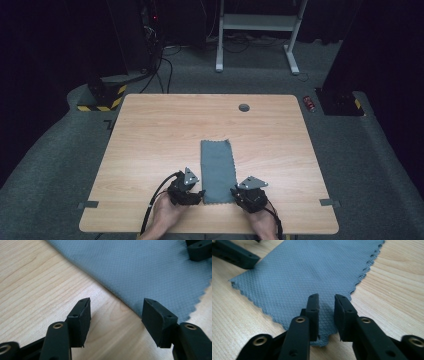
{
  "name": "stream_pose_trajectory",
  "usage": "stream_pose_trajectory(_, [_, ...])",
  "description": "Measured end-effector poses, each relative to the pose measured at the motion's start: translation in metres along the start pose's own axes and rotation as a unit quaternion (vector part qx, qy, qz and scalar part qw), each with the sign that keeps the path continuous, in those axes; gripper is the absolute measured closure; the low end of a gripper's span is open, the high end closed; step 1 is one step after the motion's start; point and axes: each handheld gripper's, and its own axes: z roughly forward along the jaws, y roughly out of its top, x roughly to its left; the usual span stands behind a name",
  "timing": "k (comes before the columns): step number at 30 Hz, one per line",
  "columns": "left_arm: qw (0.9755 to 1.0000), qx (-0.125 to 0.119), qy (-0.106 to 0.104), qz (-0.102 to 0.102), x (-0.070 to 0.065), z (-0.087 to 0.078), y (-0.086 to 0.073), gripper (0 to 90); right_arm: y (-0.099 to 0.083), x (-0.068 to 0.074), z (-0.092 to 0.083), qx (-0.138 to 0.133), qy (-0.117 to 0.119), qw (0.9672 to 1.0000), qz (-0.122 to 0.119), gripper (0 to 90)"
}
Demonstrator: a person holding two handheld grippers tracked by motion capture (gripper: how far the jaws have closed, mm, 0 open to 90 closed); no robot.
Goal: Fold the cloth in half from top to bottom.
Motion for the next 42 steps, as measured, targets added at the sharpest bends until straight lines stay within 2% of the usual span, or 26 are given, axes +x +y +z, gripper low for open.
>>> stream_pose_trajectory(2, [0.9997,-0.019,-0.017,-0.005,-0.004,-0.005,-0.001,40.6,-0.001,-0.002,-0.001,-0.002,0.003,0.9999,0.01,69.9])
stream_pose_trajectory(4, [0.9994,-0.021,-0.028,-0.005,-0.008,-0.006,-0.001,40.6,-0.003,-0.002,-0.005,-0.011,0.002,0.9997,0.023,68.7])
stream_pose_trajectory(5, [0.9992,-0.022,-0.031,-0.006,-0.01,-0.006,0.0,40.6,-0.003,-0.003,-0.006,-0.014,0.0,0.9997,0.022,67.7])
stream_pose_trajectory(8, [0.9995,-0.015,-0.024,0.011,-0.016,-0.002,0.001,40.5,-0.007,-0.003,-0.009,-0.011,0.0,0.9997,0.022,64.8])
stream_pose_trajectory(10, [0.9993,-0.012,-0.001,0.034,-0.021,0.0,0.001,40.2,-0.01,-0.004,-0.01,-0.007,-0.002,0.9998,0.02,63.8])
stream_pose_trajectory(12, [0.9992,-0.005,-0.001,0.039,-0.024,0.002,-0.001,40.4,-0.013,-0.006,-0.011,-0.003,-0.001,0.9996,0.028,63.2])
stream_pose_trajectory(15, [0.9995,-0.013,-0.01,0.025,-0.021,0.001,-0.005,41.4,-0.013,-0.006,-0.013,0.001,-0.004,0.9997,0.024,62.7])
stream_pose_trajectory(20, [0.9994,-0.013,-0.028,0.013,-0.015,0.0,-0.008,41.9,-0.014,-0.003,-0.013,0.0,-0.009,0.9999,0.014,63.7])
stream_pose_trajectory(21, [0.9994,-0.015,-0.028,0.017,-0.014,0.0,-0.009,42.0,-0.014,-0.001,-0.014,0.001,-0.01,0.9999,0.012,63.8])
stream_pose_trajectory(24, [0.9992,-0.019,-0.031,0.016,-0.012,-0.003,-0.013,42.0,-0.014,0.003,-0.014,0.001,-0.016,0.9998,-0.01,64.6])
stream_pose_trajectory(35, [0.9992,-0.025,-0.027,0.012,-0.002,-0.012,-0.026,42.6,-0.014,0.021,-0.014,-0.003,0.003,0.9995,-0.031,65.6])
stream_pose_trajectory(38, [0.999,-0.029,-0.03,0.018,-0.001,-0.012,-0.027,42.8,-0.014,0.022,-0.014,-0.004,0.008,0.9995,-0.031,65.3])
stream_pose_trajectory(42, [0.9989,-0.024,-0.038,0.017,0.002,-0.011,-0.025,42.5,-0.015,0.014,-0.013,-0.006,0.026,0.9995,-0.017,61.2])
